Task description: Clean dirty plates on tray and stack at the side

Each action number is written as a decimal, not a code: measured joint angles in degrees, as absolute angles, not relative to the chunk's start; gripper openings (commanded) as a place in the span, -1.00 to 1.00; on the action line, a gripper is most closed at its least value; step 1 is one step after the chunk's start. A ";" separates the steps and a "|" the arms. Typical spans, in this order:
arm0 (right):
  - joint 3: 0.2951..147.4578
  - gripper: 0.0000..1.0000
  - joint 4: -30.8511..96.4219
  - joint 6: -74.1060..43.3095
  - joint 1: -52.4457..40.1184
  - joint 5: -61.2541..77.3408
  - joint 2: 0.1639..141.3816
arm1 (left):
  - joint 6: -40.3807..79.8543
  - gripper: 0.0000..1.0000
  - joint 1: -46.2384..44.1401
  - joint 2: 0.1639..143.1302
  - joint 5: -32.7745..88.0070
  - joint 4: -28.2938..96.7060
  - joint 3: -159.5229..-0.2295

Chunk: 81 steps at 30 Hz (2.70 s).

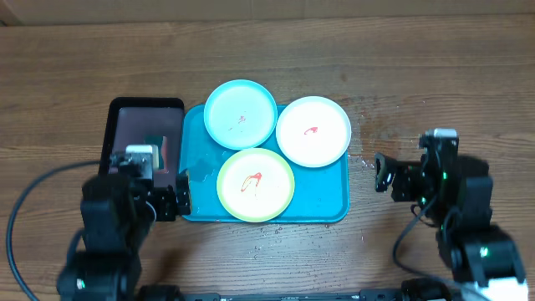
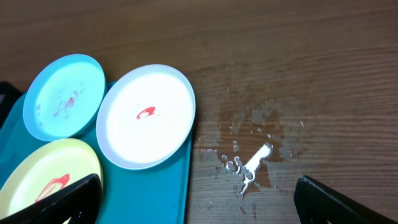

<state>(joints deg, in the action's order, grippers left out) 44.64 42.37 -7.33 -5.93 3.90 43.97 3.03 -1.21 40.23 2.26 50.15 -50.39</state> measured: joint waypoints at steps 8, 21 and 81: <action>51.03 1.00 40.01 -7.33 -5.93 10.63 53.10 | 3.03 0.99 -1.21 50.37 4.69 57.74 -58.24; 55.79 1.00 40.21 -7.27 -11.16 15.68 68.58 | 7.01 1.00 1.21 59.11 -1.98 47.48 -61.80; 56.47 1.00 38.15 -7.53 -19.16 14.57 77.43 | 5.98 -0.92 6.15 104.12 -9.26 38.85 -68.55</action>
